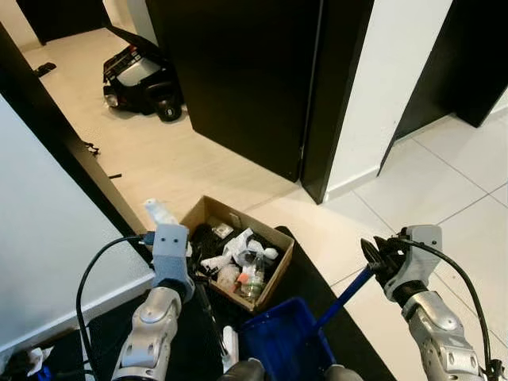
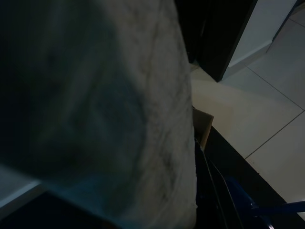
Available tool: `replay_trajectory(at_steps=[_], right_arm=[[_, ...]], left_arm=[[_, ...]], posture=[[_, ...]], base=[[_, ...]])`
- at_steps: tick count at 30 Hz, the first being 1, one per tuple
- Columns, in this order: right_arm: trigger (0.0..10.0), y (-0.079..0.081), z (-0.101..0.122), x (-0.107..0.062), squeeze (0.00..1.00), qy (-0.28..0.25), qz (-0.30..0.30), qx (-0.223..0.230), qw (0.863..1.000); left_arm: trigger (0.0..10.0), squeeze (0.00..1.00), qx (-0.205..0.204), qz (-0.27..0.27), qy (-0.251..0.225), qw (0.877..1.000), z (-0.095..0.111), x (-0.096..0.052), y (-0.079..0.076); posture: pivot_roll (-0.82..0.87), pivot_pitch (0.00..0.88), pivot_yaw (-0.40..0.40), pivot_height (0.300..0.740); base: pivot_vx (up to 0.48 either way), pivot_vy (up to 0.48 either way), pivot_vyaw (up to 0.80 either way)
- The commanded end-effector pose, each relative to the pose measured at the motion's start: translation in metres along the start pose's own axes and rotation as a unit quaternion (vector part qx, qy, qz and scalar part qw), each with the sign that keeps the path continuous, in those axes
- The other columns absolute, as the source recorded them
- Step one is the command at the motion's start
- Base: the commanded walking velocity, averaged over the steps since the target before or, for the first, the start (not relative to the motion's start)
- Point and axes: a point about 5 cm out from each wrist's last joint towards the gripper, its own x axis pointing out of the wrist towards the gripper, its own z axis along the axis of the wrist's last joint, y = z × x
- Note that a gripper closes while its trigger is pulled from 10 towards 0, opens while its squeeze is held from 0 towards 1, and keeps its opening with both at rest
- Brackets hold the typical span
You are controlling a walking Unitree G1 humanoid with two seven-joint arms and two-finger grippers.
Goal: Sweep floor
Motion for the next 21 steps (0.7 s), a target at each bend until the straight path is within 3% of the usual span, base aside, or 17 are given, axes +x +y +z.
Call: replay_trajectory(at_steps=[1,10,21], right_arm=[[10.0,0.009,0.004,0.001,0.00,-0.025,0.016,0.050,0.998],[10.0,0.018,-0.001,0.002,0.00,-0.018,0.032,0.086,0.996],[10.0,0.022,-0.001,0.003,0.00,-0.018,0.038,0.094,0.995]], left_arm=[[10.0,0.00,-0.004,0.004,-0.004,1.000,0.000,-0.001,-0.001],[10.0,0.00,-0.004,0.012,-0.001,1.000,-0.002,-0.004,0.000],[10.0,0.00,-0.002,0.023,0.002,1.000,-0.003,-0.003,0.003]], posture=[[0.06,0.054,0.027,0.740],[0.06,0.058,0.025,0.740],[0.07,0.058,0.024,0.740]], base=[[0.000,0.000,0.00],[0.000,0.000,0.00],[0.000,0.396,0.00]])
